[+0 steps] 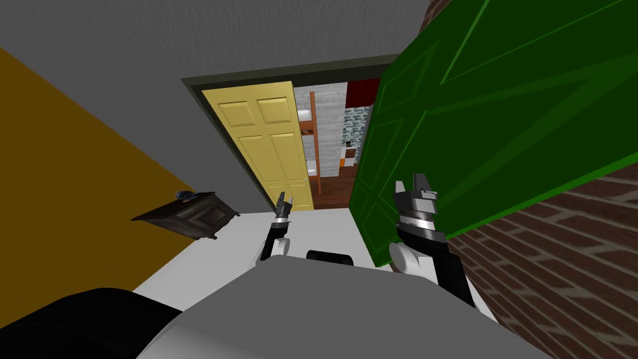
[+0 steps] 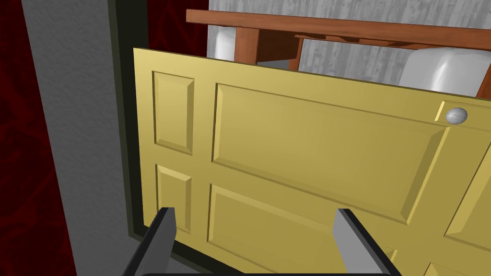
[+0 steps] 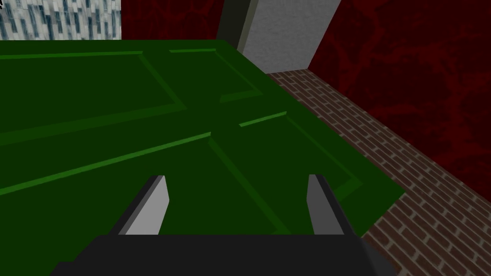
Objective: Pull the door open
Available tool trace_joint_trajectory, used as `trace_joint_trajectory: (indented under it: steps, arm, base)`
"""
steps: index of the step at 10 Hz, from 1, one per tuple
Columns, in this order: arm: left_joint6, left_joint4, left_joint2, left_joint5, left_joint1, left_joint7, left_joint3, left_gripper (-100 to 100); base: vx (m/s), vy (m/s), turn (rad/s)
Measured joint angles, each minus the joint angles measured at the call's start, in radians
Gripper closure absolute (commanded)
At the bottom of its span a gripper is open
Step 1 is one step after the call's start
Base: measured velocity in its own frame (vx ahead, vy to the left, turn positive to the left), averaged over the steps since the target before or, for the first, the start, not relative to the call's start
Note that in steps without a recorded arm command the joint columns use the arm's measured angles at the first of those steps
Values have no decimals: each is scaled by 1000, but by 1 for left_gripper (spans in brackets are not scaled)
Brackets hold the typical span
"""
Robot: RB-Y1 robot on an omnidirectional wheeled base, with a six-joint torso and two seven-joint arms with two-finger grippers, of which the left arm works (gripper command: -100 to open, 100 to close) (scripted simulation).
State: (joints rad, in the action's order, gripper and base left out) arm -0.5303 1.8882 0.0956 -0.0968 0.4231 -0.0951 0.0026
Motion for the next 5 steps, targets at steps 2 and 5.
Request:
trace_joint_trajectory:
  steps: [2,5]
  arm:
    - [-8,-37,6,1,-5,-2,6,-100]
    - [-24,-94,10,3,-16,-3,13,-100]
  base:
    - [112,12,-19]
    - [95,15,-19]
